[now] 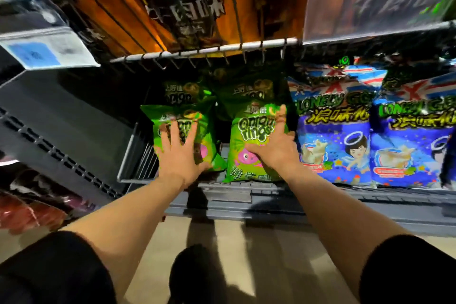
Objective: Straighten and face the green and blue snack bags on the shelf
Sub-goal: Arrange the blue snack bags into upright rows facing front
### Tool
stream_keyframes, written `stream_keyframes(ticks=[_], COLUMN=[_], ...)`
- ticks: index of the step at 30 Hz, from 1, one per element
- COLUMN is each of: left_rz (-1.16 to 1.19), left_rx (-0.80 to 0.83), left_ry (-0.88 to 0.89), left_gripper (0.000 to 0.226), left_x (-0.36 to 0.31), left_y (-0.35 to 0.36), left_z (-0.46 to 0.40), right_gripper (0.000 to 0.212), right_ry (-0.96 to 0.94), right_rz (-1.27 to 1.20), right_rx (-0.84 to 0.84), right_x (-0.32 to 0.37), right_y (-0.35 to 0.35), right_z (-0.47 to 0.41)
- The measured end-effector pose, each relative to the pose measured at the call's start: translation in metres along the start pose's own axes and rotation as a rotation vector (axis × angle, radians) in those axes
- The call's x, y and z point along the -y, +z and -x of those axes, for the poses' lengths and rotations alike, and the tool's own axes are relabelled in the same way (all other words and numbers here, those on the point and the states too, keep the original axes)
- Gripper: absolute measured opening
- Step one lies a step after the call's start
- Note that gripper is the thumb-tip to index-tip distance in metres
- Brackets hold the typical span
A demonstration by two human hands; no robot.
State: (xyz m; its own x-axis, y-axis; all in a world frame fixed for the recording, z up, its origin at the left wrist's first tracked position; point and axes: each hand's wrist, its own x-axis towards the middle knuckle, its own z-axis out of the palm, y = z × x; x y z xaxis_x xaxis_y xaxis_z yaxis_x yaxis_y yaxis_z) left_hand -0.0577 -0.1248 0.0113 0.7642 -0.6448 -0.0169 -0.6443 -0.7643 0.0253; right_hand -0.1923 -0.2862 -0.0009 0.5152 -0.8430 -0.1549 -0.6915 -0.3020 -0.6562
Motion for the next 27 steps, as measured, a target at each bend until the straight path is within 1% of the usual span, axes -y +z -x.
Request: stream_keyframes(ticks=[2, 4, 6, 8, 10, 13, 14, 16, 19, 21, 23, 24, 25, 26, 27], left_rz=[0.079, 0.122, 0.061, -0.001, 0.039, 0.102, 0.115, 0.108, 0.07, 0.018, -0.054, -0.023, 0.066, 0.189, 0.328], left_rx=[0.054, 0.079, 0.085, 0.085, 0.088, 0.057, 0.041, -0.015, -0.087, -0.105, -0.184, -0.263, -0.339, -0.381, -0.374], left_ry=[-0.038, -0.016, 0.019, 0.04, 0.038, 0.007, -0.005, -0.024, -0.021, -0.009, 0.061, 0.127, 0.207, 0.274, 0.316], left_gripper=[0.111, 0.113, 0.113, 0.112, 0.11, 0.11, 0.11, 0.106, 0.091, 0.089, 0.09, 0.086, 0.081, 0.077, 0.076], left_x=[0.005, 0.01, 0.018, 0.028, 0.037, 0.04, 0.038, 0.033, 0.028, 0.027, 0.022, 0.018, 0.013, 0.005, -0.003], left_y=[0.006, 0.012, 0.015, 0.015, 0.013, 0.01, 0.01, 0.011, 0.015, 0.019, 0.02, 0.019, 0.018, 0.015, 0.012], left_z=[-0.011, -0.019, -0.026, -0.033, -0.04, -0.046, -0.047, -0.049, -0.05, -0.05, -0.048, -0.047, -0.046, -0.045, -0.043], right_gripper=[0.133, 0.129, 0.121, 0.117, 0.12, 0.127, 0.126, 0.118, 0.104, 0.103, 0.108, 0.112, 0.117, 0.121, 0.124], right_ry=[-0.026, -0.144, -0.236, -0.222, -0.156, -0.13, -0.121, -0.081, -0.026, -0.008, -0.027, -0.042, -0.056, -0.068, -0.078], right_rz=[-0.013, 0.075, 0.169, 0.194, 0.148, 0.113, 0.117, 0.122, 0.121, 0.132, 0.111, 0.066, -0.011, -0.108, -0.204], right_rx=[-0.034, -0.071, -0.081, -0.06, -0.038, 0.006, 0.02, 0.016, -0.068, -0.121, -0.121, -0.119, -0.129, -0.155, -0.196], right_x=[0.003, 0.013, 0.023, 0.028, 0.024, 0.02, 0.021, 0.022, 0.015, 0.009, 0.008, 0.007, 0.007, 0.007, 0.007], right_y=[0.007, 0.015, 0.021, 0.022, 0.018, 0.013, 0.011, 0.008, 0.006, 0.008, 0.008, 0.008, 0.008, 0.009, 0.011], right_z=[-0.004, -0.002, 0.0, -0.002, -0.007, -0.012, -0.013, -0.011, -0.004, 0.0, 0.003, 0.003, 0.003, 0.003, 0.003])
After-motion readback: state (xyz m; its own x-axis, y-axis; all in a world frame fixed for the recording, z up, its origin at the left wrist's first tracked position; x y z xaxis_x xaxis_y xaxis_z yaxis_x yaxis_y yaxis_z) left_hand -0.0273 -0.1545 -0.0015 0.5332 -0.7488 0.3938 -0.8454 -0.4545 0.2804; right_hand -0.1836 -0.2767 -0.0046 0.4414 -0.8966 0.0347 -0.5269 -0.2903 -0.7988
